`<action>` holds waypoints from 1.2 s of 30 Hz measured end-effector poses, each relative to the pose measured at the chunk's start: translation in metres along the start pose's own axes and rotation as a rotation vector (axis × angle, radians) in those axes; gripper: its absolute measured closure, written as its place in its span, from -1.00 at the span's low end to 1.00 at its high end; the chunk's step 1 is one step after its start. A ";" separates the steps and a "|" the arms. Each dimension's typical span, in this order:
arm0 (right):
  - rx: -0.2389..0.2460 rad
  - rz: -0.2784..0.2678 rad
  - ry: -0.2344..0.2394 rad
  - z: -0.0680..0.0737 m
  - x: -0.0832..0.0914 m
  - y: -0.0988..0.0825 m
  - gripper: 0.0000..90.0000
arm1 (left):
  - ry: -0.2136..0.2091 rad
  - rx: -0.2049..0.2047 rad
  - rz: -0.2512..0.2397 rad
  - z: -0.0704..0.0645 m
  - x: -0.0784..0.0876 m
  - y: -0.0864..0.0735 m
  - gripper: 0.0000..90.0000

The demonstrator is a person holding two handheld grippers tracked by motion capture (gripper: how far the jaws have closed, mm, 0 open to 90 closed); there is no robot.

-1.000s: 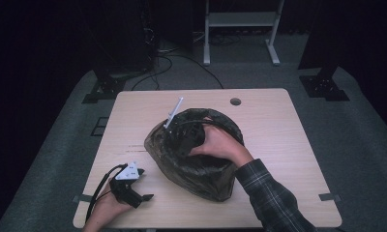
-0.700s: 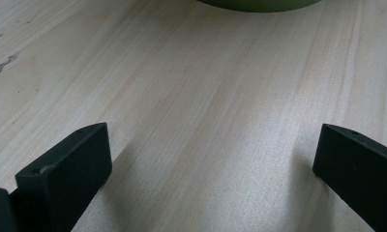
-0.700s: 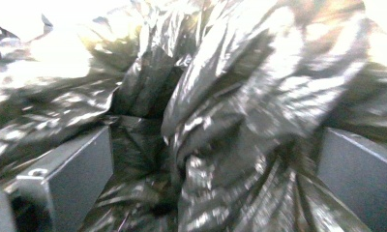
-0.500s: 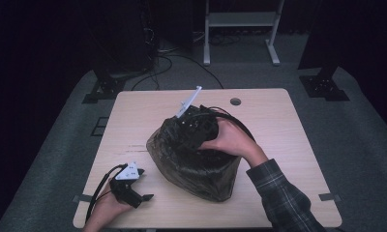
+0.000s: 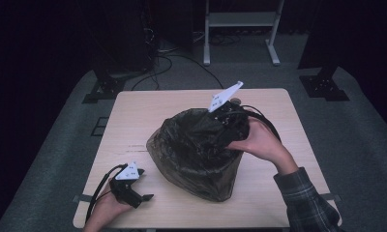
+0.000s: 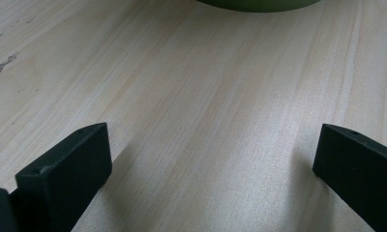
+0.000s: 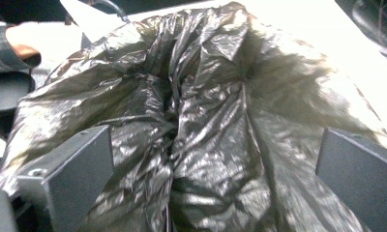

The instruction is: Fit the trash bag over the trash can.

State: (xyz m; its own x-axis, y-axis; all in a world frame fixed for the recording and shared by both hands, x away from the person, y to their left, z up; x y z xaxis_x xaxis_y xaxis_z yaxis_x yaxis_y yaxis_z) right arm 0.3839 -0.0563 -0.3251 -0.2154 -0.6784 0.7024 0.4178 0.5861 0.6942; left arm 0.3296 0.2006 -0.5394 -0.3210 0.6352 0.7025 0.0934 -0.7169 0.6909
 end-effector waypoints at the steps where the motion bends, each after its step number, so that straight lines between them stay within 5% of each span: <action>1: -0.003 -0.008 0.001 -0.001 0.004 -0.002 -1.00 | 0.000 0.000 0.000 0.000 0.000 0.000 -1.00; 23: -0.118 -0.199 -0.114 -0.027 0.090 -0.070 -1.00 | -0.001 0.001 -0.001 -0.001 0.000 0.000 -1.00; 36: -0.210 -0.289 -0.183 -0.044 0.100 -0.136 -1.00 | -0.002 0.000 0.001 -0.001 0.000 0.000 -1.00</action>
State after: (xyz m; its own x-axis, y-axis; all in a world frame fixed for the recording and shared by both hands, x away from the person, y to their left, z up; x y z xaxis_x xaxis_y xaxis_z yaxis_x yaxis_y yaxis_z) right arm 0.3446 -0.2235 -0.3566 -0.4962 -0.7008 0.5125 0.4842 0.2666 0.8333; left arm 0.3288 0.2005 -0.5394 -0.3193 0.6353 0.7031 0.0939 -0.7171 0.6906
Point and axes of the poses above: each handheld gripper's, and its own axes: x roughly backward along the jaws, y roughly out of its top, z roughly to its left, the point moved 8 cm from there along -x, roughly forward along the jaws, and after that the axes turned 13 degrees about -x, right-handed, at the moved point
